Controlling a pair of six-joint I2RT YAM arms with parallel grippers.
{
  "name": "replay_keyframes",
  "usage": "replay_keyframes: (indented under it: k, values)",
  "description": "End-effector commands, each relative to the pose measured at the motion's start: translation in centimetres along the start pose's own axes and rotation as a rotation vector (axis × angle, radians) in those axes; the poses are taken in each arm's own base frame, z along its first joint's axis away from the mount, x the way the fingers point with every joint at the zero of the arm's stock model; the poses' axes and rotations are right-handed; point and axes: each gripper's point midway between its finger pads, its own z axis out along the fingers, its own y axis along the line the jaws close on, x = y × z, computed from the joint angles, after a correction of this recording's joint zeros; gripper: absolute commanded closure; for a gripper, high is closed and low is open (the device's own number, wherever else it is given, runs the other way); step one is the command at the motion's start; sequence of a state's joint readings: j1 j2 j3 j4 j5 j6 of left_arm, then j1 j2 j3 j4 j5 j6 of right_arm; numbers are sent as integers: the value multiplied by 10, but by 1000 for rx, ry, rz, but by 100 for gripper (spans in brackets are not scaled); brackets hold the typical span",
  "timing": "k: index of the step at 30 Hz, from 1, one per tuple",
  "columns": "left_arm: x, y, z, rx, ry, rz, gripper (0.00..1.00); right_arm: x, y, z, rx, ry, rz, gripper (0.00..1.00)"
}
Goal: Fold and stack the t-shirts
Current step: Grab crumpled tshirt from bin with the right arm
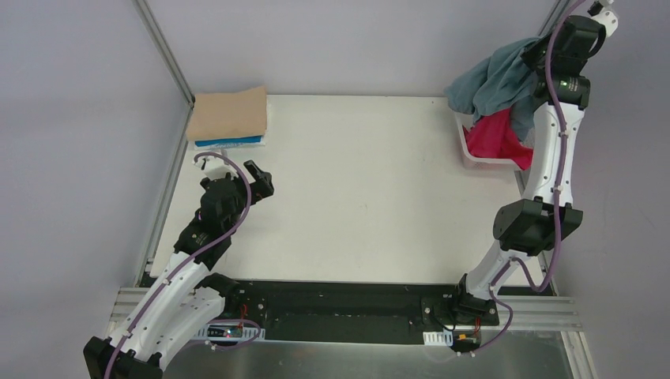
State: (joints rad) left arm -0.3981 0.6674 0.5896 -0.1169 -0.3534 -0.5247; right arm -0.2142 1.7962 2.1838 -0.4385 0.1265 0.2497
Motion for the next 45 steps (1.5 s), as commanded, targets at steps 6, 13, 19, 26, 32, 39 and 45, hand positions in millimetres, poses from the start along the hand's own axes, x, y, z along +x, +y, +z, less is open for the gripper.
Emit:
replay_keyframes:
  k: [6,13,19,26,32,39,45]
  values:
    - [0,6,2,-27,-14,-2,1,84,-76,35,176,136,-110,96]
    - [-1,10,3,-52,-17,9,1,123,-129,48,347,281,-164,48]
    - [0,12,5,-65,-12,14,1,81,-102,43,319,185,-187,1]
    - [0,12,8,-77,-9,23,1,110,-65,43,243,180,-424,1]
    - [2,12,10,-81,-1,29,1,189,-53,58,115,441,-455,1]
    - [4,12,11,-83,8,34,1,230,-74,79,213,552,-485,8]
    - [5,13,13,-92,11,37,1,237,-97,91,302,520,-455,24]
